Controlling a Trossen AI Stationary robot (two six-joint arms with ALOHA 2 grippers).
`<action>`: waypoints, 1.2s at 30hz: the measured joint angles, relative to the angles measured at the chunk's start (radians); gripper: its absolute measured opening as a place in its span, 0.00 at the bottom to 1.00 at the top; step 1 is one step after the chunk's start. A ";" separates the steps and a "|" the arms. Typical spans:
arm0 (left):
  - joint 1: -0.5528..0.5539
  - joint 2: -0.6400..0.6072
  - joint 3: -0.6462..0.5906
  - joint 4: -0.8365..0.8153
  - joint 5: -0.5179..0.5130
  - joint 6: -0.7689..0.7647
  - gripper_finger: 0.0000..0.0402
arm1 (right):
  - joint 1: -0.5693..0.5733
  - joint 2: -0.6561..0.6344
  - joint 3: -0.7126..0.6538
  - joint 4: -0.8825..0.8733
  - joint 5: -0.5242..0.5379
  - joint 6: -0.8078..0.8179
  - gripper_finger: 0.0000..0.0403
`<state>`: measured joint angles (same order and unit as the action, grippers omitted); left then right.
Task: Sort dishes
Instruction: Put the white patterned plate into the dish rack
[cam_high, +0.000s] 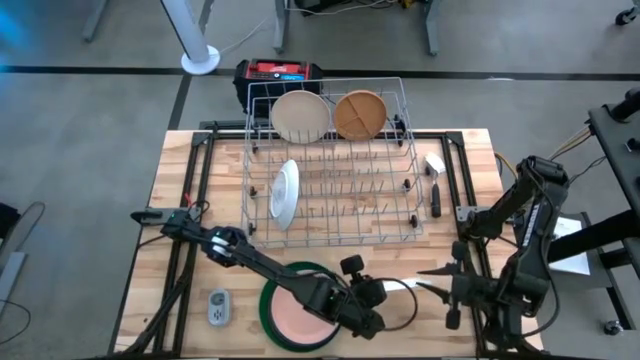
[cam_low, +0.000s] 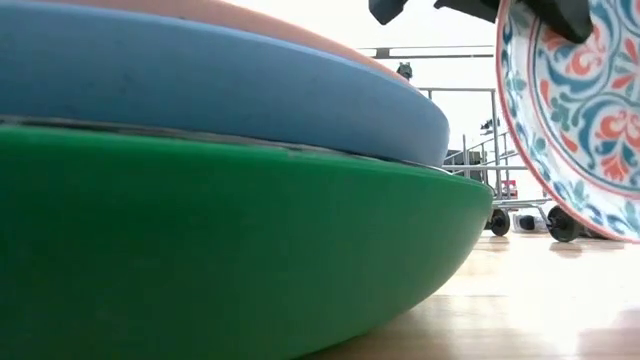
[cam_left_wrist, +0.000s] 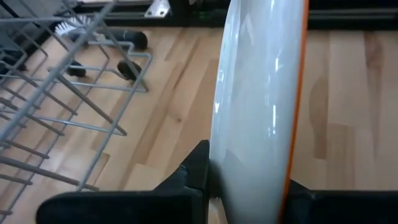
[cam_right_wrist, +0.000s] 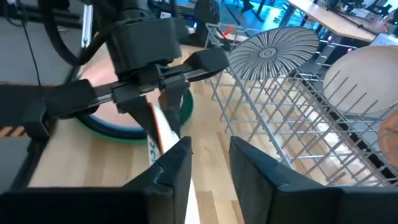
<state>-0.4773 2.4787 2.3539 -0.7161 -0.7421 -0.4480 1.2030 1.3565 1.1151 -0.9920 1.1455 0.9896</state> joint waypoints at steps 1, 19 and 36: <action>-0.003 -0.002 0.000 -0.002 -0.012 -0.002 0.07 | 0.000 -0.002 0.015 0.000 -0.003 -0.010 0.27; -0.109 -0.170 0.001 -0.276 -0.364 -0.135 0.07 | 0.002 -0.127 0.131 -0.039 -0.029 -0.075 0.42; -0.075 -0.309 0.001 -0.675 -0.555 -0.238 0.07 | -0.253 -0.305 0.134 -0.054 -0.099 -0.339 0.39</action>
<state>-0.5525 2.1693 2.3550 -1.3914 -1.2970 -0.6859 0.9504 1.0515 1.2488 -1.0457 1.0464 0.6503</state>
